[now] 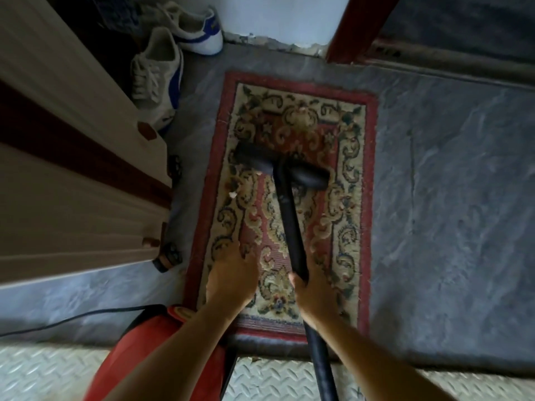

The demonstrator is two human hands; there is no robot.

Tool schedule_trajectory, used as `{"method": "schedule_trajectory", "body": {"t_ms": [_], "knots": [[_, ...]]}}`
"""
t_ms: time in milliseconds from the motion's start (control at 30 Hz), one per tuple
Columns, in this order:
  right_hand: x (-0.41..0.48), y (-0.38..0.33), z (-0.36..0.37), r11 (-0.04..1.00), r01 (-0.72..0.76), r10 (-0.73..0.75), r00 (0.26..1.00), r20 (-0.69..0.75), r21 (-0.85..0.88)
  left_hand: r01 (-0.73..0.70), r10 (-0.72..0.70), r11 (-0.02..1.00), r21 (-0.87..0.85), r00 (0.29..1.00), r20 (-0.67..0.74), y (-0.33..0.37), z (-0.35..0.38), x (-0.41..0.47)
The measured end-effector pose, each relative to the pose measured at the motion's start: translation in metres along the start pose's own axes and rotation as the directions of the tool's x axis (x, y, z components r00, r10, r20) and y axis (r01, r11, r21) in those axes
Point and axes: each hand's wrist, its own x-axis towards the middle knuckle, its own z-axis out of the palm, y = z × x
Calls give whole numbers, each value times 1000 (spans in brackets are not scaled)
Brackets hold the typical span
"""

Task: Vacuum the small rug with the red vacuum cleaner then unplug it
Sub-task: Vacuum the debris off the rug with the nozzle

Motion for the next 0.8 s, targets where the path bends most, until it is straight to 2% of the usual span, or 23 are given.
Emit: {"method": "schedule_trajectory", "body": {"t_ms": [100,200,300,400,467,600,800], "knots": [[-28,30,12,993,-33,37,999,34,-117,-40,38,998,43,998,41,-2,0,-10],[-43,34,8,984,-12,15,1000,16,-178,-72,71,997,31,997,27,-3,-3,-16],[-36,24,2,975,13,-33,996,-87,-223,-52,51,998,26,998,38,-6,-6,-18],[-14,1,-7,978,74,-113,973,-203,-193,-51,48,997,53,998,43,-6,-11,-15],[11,-16,-15,965,92,-153,958,-241,-245,-44,42,998,51,998,42,-6,-15,-11],[36,-26,-7,956,44,-102,978,-184,-291,-49,49,998,25,999,21,-14,-16,-7],[-28,22,46,972,31,-63,989,-131,-233,-45,41,996,72,997,60,-29,-8,-15]]}}
